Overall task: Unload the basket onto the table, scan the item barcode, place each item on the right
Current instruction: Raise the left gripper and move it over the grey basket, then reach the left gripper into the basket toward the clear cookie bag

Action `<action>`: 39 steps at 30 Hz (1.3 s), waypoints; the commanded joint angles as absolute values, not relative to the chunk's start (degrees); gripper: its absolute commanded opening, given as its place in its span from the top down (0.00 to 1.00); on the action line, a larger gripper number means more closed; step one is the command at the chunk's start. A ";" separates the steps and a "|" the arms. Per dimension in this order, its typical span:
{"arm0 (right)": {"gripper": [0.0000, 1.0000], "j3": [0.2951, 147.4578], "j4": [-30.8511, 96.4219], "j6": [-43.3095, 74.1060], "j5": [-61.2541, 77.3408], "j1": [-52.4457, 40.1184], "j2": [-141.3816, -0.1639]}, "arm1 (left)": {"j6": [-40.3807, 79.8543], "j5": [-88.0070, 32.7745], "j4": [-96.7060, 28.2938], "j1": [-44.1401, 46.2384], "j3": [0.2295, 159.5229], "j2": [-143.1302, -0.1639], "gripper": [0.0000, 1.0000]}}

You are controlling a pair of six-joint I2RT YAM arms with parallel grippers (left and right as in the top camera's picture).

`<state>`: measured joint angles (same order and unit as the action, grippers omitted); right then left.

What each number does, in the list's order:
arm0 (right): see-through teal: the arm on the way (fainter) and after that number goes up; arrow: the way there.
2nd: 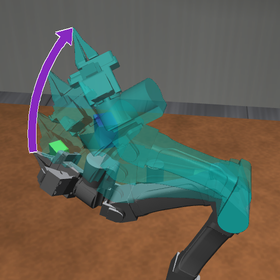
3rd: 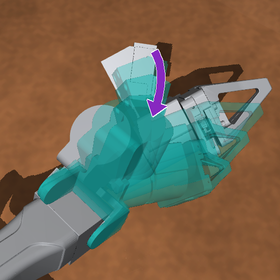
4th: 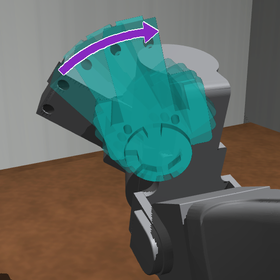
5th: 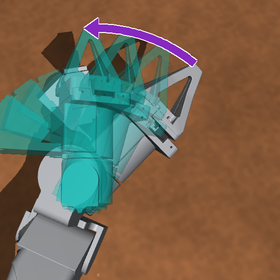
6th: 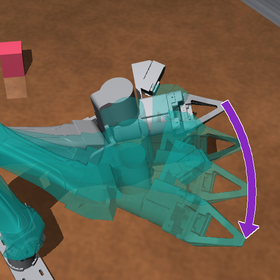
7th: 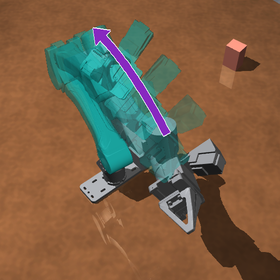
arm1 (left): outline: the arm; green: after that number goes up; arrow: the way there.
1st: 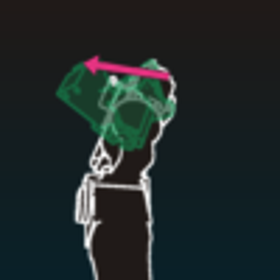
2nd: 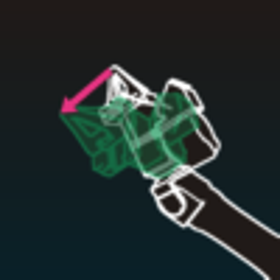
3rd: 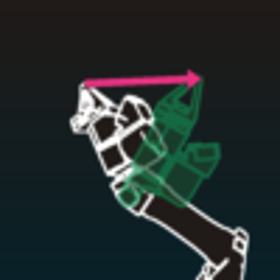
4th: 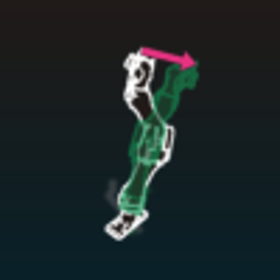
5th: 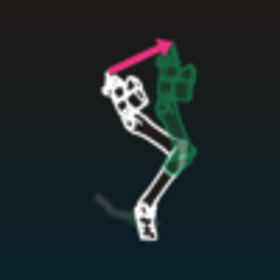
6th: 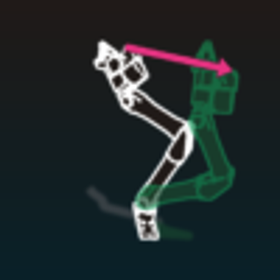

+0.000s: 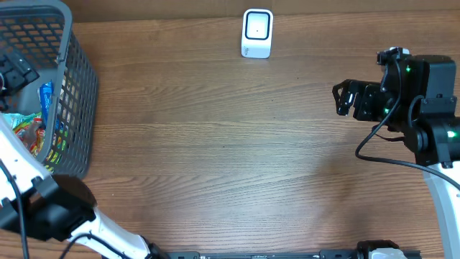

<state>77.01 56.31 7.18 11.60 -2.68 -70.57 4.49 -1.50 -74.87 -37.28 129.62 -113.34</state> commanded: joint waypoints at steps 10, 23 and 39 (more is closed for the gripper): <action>0.00 78.32 56.73 7.46 11.70 -2.90 -70.22 | 1.32 -2.09 -71.00 -37.19 130.34 -127.94 0.01; 0.00 78.32 56.03 7.46 11.68 -2.90 -70.22 | -15.46 -12.49 -71.37 -32.47 130.08 -129.03 0.02; 0.00 78.32 55.40 7.49 11.70 -2.90 -70.22 | -10.33 -12.49 -69.60 -31.46 124.86 -139.59 0.11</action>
<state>77.01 55.86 7.42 11.60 -2.68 -70.57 -12.73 -11.40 -68.14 -33.08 126.65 -135.33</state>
